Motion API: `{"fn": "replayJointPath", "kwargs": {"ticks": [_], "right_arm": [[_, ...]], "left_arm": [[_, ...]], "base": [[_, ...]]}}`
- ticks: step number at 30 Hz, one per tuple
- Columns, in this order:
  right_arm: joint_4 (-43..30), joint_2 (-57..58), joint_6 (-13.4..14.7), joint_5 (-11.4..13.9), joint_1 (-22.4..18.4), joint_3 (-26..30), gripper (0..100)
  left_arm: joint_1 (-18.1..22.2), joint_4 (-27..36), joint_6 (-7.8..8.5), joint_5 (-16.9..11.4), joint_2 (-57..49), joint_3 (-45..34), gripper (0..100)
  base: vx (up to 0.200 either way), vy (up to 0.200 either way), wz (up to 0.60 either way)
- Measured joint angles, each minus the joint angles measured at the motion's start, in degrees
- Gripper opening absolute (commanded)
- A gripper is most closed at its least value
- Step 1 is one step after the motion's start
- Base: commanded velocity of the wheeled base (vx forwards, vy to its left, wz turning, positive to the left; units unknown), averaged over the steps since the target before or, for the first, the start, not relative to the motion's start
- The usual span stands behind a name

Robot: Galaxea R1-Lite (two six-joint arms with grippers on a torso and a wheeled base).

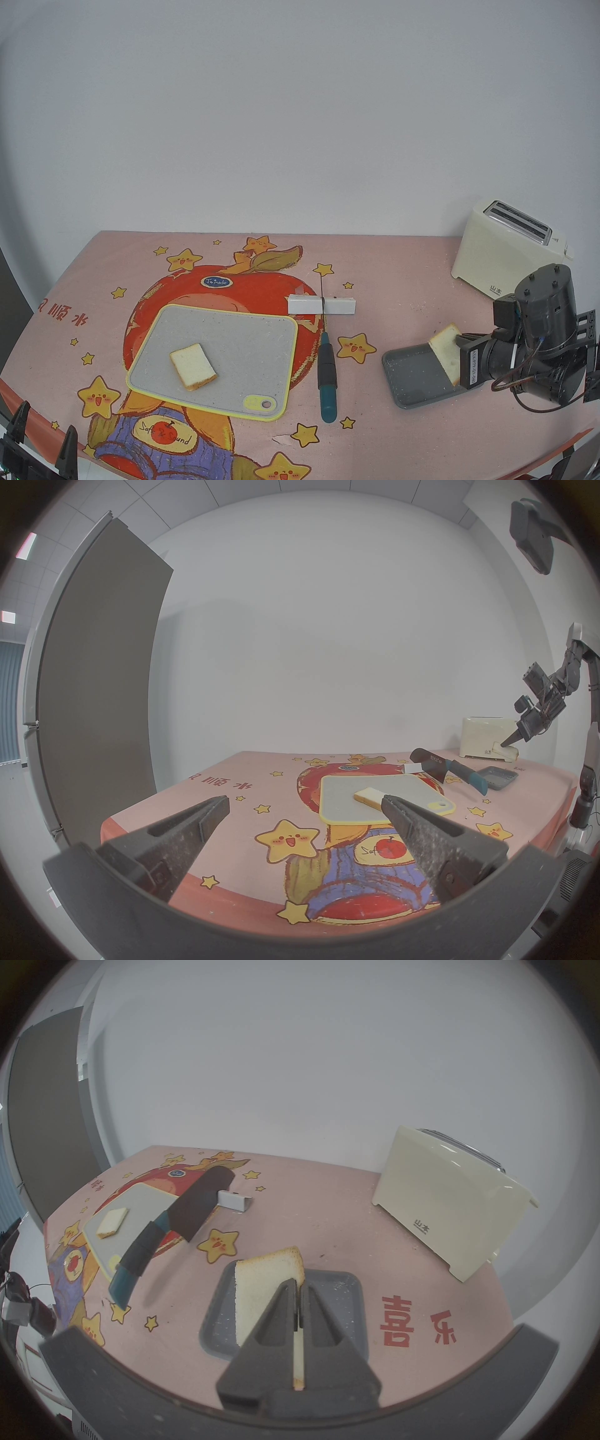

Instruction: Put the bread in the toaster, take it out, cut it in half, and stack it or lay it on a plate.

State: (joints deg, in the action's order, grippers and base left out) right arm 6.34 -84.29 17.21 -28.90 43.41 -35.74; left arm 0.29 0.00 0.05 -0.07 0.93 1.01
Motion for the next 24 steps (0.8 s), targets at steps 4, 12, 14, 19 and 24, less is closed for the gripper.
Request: {"fn": "replayJointPath", "kwargs": {"ticks": [4,12,14,19,24], "right_arm": [[-0.02,-0.57,-0.04,0.01,-1.13,-0.04,0],[0.12,-2.21,0.18,0.48,-1.62,-0.56,0],[0.55,-2.84,0.2,0.5,-1.77,-0.66,0],[5.42,-5.16,0.27,0.46,-2.54,-0.59,0],[7.03,-6.92,0.99,0.55,-3.17,-0.22,0]], "left_arm": [[0.01,0.0,-0.02,-0.02,0.0,0.0,100],[0.01,0.0,0.02,-0.09,0.0,0.0,100],[0.01,0.0,0.02,-0.09,0.0,0.0,100],[0.04,0.0,0.02,-0.11,0.0,0.0,100],[0.04,0.0,0.05,-0.11,0.0,0.0,100]], "base": [[0.0,0.0,0.0],[0.0,0.0,0.0],[0.0,0.0,0.0],[0.0,0.0,0.0],[0.0,0.0,0.0]]}}
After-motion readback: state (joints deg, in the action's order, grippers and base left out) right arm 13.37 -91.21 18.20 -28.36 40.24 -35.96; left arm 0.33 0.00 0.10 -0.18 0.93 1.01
